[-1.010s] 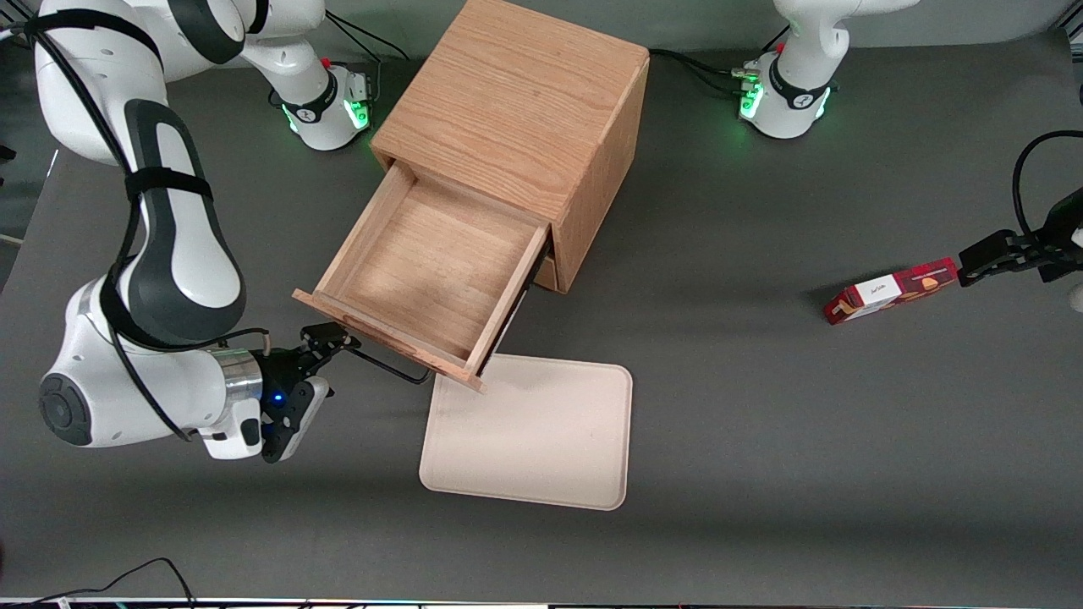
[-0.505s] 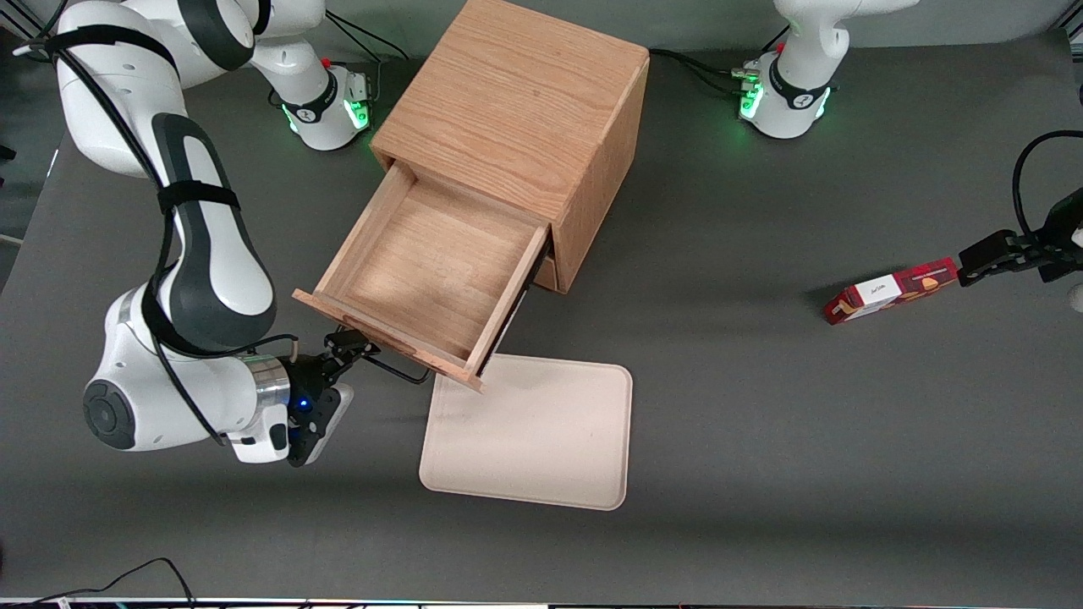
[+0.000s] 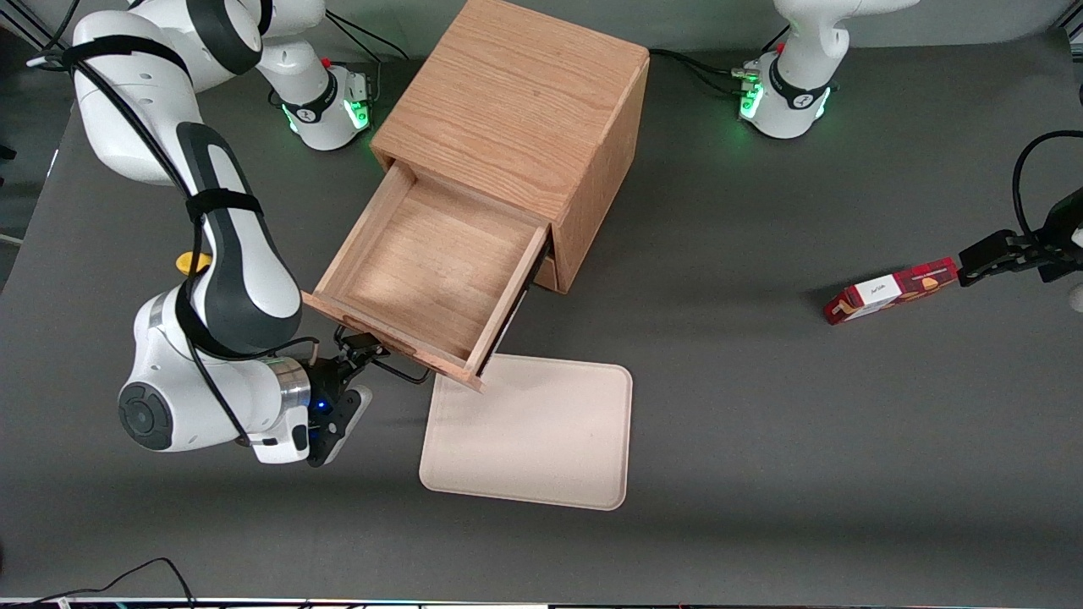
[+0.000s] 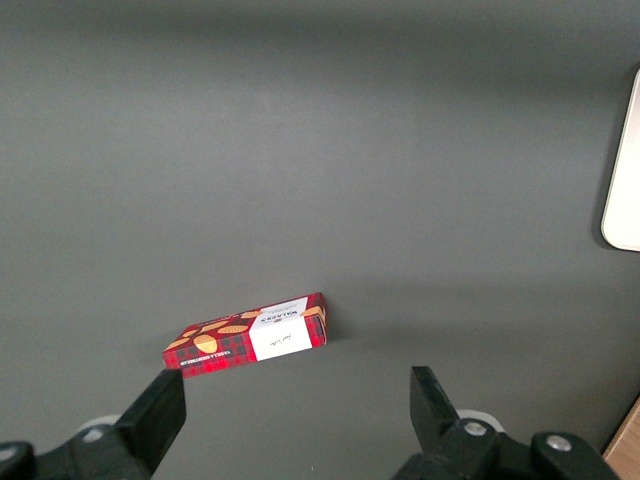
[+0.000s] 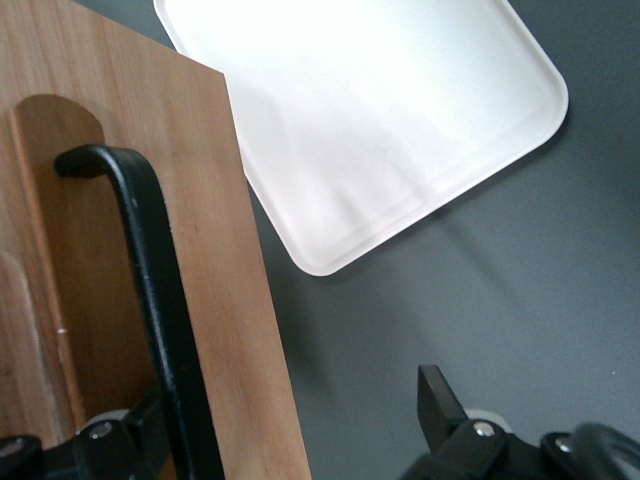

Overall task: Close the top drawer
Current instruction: 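Press the right gripper against the drawer front beside its black handle, then push the drawer into the cabinet with the right gripper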

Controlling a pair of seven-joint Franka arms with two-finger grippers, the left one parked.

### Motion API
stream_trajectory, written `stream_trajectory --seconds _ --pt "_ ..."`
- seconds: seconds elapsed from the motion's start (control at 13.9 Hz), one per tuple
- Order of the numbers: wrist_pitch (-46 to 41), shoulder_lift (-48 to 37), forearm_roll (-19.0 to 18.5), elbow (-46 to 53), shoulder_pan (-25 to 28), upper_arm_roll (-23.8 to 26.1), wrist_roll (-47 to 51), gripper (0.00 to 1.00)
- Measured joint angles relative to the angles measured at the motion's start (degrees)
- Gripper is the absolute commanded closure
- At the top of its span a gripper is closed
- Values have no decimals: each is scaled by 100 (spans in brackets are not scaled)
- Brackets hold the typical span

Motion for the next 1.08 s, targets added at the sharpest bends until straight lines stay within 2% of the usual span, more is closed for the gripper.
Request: stream_trajectory --seconds 0.22,0.43,1.08 --pt "0 21 -60 -11 36 11 24 0" --pt "0 45 -301 -46 50 178 95 0" --pt "199 -388 -416 -802 64 404 245 0"
